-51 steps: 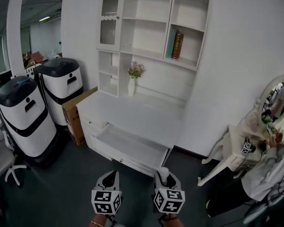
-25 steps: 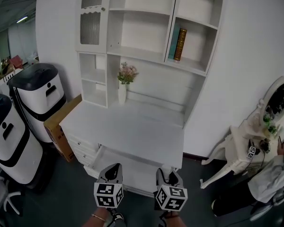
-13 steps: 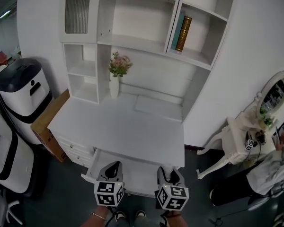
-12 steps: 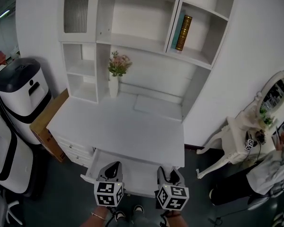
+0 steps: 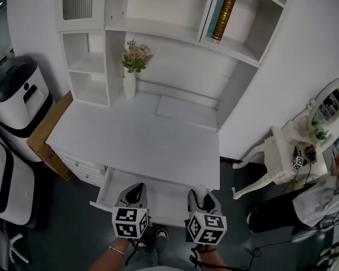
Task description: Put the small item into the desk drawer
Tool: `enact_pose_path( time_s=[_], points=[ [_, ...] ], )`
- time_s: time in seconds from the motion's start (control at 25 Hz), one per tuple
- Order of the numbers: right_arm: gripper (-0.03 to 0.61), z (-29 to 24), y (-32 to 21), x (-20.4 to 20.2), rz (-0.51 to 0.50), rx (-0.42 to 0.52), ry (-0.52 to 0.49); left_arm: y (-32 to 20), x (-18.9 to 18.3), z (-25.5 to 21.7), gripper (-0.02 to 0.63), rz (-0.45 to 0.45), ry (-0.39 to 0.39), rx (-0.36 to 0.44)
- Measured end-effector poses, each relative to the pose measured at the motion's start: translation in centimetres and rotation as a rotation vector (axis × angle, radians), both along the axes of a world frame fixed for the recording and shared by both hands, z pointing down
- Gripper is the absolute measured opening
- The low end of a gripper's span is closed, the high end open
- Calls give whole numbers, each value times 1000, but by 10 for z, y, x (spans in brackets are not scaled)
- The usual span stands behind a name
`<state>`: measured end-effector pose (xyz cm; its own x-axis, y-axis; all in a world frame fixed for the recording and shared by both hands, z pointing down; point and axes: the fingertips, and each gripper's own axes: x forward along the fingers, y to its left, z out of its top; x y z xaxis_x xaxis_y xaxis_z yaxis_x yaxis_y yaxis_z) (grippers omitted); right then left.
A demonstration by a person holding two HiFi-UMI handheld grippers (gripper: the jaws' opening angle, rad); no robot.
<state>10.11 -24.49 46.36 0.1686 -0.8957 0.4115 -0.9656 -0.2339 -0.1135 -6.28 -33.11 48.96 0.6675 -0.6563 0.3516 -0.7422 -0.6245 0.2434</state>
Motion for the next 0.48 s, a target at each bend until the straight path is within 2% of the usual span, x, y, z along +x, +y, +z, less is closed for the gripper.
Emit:
enact_pose_path(
  time_s=[0.48],
  points=[
    [186,54,27,37,105,-108,-48,12,45,48,-8,98,-44,-92]
  ],
)
